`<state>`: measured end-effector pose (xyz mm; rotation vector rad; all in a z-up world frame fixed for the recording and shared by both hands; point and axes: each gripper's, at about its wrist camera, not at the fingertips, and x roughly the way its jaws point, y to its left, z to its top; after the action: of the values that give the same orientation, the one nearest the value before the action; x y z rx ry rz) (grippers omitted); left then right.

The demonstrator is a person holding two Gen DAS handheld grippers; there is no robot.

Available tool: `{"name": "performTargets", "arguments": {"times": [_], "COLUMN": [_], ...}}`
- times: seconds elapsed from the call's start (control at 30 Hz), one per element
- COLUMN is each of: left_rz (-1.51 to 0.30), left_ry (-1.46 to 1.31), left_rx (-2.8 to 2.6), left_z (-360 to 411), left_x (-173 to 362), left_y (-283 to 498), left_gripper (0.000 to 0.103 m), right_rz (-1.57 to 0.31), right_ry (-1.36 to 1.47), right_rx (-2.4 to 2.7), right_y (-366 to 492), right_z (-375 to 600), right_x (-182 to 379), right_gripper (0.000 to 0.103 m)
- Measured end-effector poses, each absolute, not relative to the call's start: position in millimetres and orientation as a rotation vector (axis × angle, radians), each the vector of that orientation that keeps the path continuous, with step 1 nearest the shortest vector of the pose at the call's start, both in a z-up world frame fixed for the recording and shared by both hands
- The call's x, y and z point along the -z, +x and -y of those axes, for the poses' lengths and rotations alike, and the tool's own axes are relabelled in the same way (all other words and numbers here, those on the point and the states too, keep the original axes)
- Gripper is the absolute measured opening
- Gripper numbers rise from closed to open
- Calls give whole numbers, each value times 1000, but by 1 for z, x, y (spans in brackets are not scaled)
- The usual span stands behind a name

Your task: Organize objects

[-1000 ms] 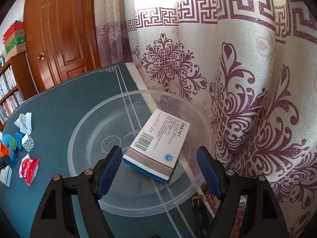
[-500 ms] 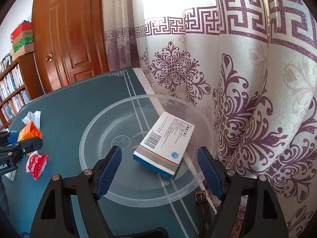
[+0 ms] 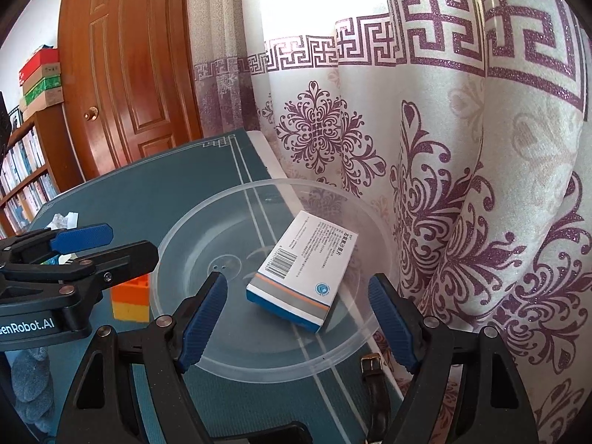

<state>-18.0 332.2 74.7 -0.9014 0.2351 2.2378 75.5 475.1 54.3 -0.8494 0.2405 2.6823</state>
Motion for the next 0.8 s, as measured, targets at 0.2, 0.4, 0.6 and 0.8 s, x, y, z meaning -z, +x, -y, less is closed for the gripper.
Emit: {"name": "performTargets", "arguments": {"times": [0.2,0.4,0.6,0.8], "left_rz": [-226,-330,-403,-413], "left_ry": [-964,-1040,-1018,-1099], "left_rx": [-2284,-2269,-2260,-2244], "left_z": [-305,-278,-251,-238], "left_x": [-62,-44,-47,-29], "left_y": [-23,-4,21,29], "left_gripper": [81,82,82,82], "right_rz": [-245,-250,-239,-246], "right_ry": [-849,-858,-862,-866], "right_rx": [-2688,-2690,-2708,-2714], "right_y": [75,73,73,73], "right_z": [-473,-471,-465,-463], "right_x": [-54,-53,-53,-53], "right_gripper": [80,80,80,80]}}
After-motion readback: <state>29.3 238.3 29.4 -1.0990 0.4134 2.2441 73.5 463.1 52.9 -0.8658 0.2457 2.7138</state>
